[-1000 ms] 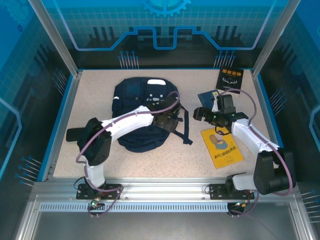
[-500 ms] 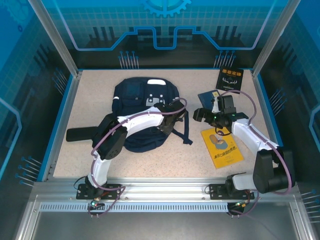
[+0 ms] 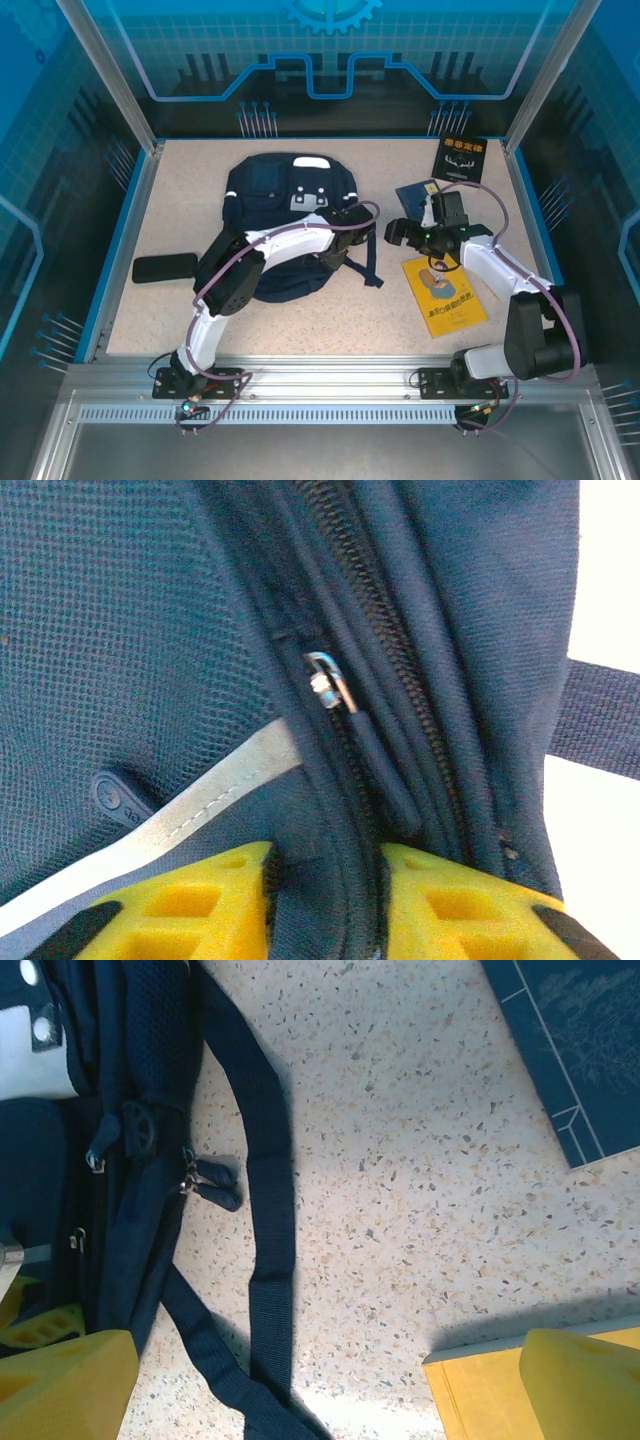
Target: Pack the student bag
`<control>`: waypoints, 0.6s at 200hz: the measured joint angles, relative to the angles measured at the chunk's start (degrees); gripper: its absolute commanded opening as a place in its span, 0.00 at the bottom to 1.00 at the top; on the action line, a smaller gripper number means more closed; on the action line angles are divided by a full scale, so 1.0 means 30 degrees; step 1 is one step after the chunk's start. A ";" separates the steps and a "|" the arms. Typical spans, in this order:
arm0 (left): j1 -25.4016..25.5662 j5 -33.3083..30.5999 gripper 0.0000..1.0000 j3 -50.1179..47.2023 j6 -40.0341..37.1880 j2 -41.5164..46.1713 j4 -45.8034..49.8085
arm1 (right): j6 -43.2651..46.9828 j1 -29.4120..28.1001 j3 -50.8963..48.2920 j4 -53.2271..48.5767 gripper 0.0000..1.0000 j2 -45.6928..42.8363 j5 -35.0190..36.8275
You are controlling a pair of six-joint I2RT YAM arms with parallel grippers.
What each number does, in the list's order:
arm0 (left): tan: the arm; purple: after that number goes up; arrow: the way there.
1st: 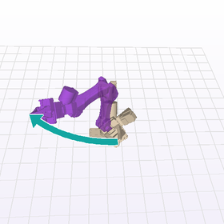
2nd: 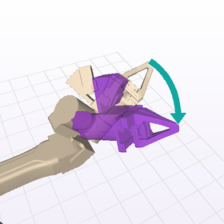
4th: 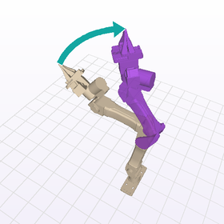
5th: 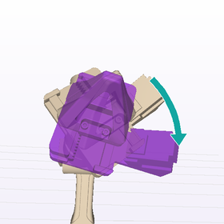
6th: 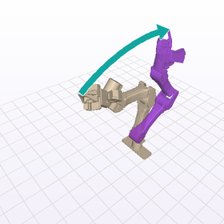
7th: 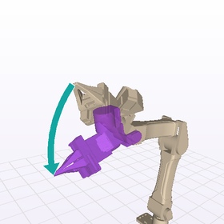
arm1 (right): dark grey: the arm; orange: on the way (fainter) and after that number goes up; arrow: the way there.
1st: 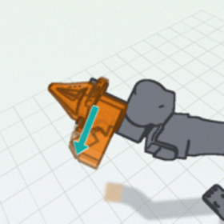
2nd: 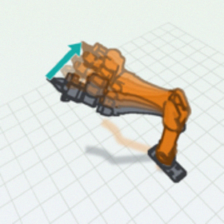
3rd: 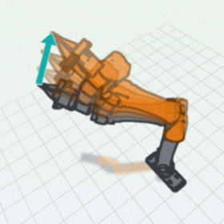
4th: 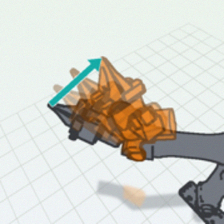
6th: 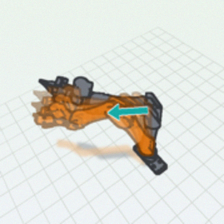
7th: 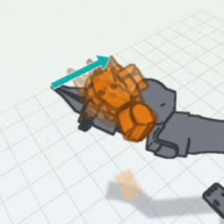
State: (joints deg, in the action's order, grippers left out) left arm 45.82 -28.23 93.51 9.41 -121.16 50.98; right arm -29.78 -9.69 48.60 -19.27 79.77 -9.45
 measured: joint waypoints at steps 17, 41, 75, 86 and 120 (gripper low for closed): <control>0.0000 -0.0313 0.18 0.0095 -0.0262 0.0000 0.0051 | 0.0007 -0.0058 0.0000 0.0000 0.99 0.0138 0.0000; 0.0000 -0.0816 0.12 0.0102 -0.0758 0.0095 0.0058 | 0.0036 -0.0102 0.0007 0.0015 0.99 0.0219 0.0000; -0.0007 -0.1013 0.09 -0.0852 -0.1435 0.1923 -0.0532 | 0.0517 -0.0561 0.0204 0.0051 0.98 0.0525 -0.0284; -0.0044 -0.1013 0.09 -0.1545 -0.1778 0.3155 -0.0962 | 0.0801 -0.0845 0.0539 0.0160 0.97 0.0758 -0.0568; -0.0160 -0.0933 0.09 -0.3752 -0.2812 0.7140 -0.2091 | 0.1851 -0.2142 0.1712 0.0736 0.91 0.1486 -0.2149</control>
State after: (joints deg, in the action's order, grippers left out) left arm 45.34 -31.03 82.26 0.97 -99.74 44.71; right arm -24.23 -16.12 53.74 -17.06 84.23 -15.90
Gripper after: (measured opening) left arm 0.111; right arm 0.935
